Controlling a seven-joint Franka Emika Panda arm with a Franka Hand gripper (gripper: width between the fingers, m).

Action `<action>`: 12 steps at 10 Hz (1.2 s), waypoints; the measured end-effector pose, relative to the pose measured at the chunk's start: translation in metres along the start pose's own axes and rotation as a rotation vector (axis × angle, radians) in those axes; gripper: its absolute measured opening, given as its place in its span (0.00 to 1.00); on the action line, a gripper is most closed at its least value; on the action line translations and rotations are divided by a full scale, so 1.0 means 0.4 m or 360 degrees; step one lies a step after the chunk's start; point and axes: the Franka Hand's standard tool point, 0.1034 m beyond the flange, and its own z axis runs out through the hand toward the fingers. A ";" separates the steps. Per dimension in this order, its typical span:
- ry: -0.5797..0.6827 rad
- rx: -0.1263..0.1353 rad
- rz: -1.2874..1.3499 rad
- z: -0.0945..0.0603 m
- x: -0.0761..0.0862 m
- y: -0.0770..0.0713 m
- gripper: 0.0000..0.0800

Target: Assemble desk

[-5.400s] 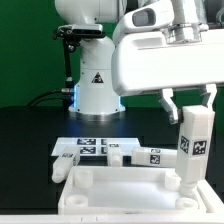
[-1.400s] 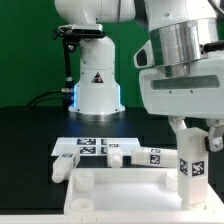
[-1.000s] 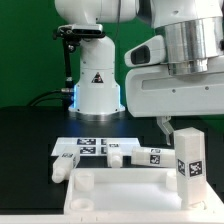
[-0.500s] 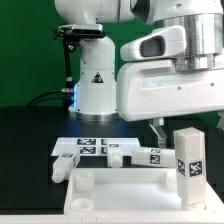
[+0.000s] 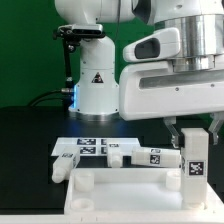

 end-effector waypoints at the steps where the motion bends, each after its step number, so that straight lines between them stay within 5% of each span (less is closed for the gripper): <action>1: 0.0000 0.0000 0.0131 0.000 0.000 0.002 0.36; 5: 0.0028 0.0027 0.1183 0.003 -0.002 0.010 0.36; 7: -0.0023 0.0118 0.1845 0.004 -0.002 0.021 0.36; 11: -0.0049 0.0105 0.1649 0.003 -0.004 0.023 0.37; 12: -0.0049 0.0108 0.1293 -0.001 0.003 0.028 0.62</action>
Offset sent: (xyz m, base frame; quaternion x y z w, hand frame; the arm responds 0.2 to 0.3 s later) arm -0.0057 -0.0046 -0.0041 -0.0052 0.0478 0.4761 0.8781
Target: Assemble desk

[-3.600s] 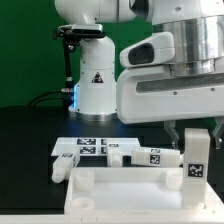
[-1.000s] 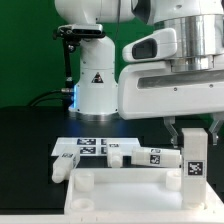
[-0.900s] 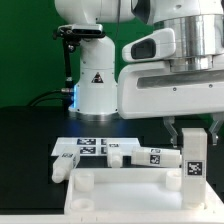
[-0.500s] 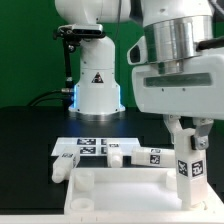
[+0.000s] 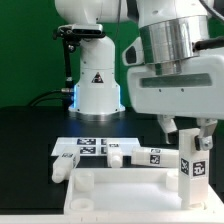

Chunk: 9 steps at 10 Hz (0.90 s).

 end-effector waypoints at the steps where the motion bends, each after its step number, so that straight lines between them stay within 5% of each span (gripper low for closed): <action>1: -0.0015 -0.0007 -0.0217 0.000 0.001 -0.002 0.62; 2: -0.0013 -0.0006 -0.0312 0.000 0.001 -0.002 0.77; 3: -0.0013 -0.0005 -0.0425 0.000 0.002 -0.002 0.80; 5: -0.0015 -0.0023 -0.0740 -0.002 -0.002 -0.005 0.81; 6: -0.0013 -0.0071 -0.1035 -0.010 -0.011 -0.024 0.81; 9: -0.0008 -0.0071 -0.1176 -0.009 -0.010 -0.031 0.81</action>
Offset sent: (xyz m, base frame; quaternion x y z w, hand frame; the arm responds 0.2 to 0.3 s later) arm 0.0000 0.0000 0.0000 0.0000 0.0000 -0.1296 0.9916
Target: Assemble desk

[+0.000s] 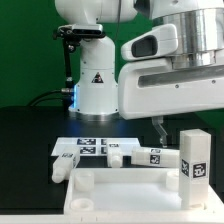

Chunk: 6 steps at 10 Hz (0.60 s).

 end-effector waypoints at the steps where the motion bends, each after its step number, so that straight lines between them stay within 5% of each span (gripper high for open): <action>1: 0.0000 0.0001 0.0022 0.000 0.000 0.000 0.67; 2: -0.0001 0.0003 0.0107 0.001 -0.001 -0.001 0.67; 3: -0.0002 0.0004 0.0239 0.001 -0.001 -0.003 0.44; 4: 0.0000 -0.0002 0.0346 0.001 -0.001 -0.001 0.36; 6: 0.0001 -0.0003 0.0733 0.001 0.000 0.004 0.36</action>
Offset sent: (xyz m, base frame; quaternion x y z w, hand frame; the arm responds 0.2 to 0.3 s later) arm -0.0015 -0.0051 0.0012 -0.0305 0.0089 0.1581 0.9869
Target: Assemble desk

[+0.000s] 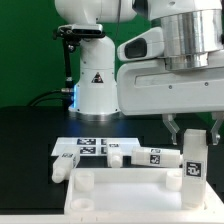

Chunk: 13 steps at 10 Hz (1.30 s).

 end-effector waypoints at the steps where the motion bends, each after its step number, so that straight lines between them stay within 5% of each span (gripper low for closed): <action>1: 0.0009 -0.0004 0.0289 0.001 -0.005 -0.001 0.36; 3: 0.0069 0.0097 0.1026 0.001 -0.011 0.018 0.36; 7: 0.0033 0.0110 0.1267 0.001 -0.018 0.011 0.36; 8: -0.0014 0.0155 0.1574 0.002 -0.018 0.011 0.36; 9: -0.0017 0.0283 0.1964 0.005 -0.019 0.017 0.36; 11: -0.0003 0.0274 0.1784 0.004 -0.025 0.015 0.36; 13: -0.0003 0.0197 0.1129 0.006 -0.025 -0.004 0.72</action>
Offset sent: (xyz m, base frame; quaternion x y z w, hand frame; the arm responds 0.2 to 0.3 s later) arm 0.0000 0.0000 0.0000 0.0000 0.0000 0.1938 0.9810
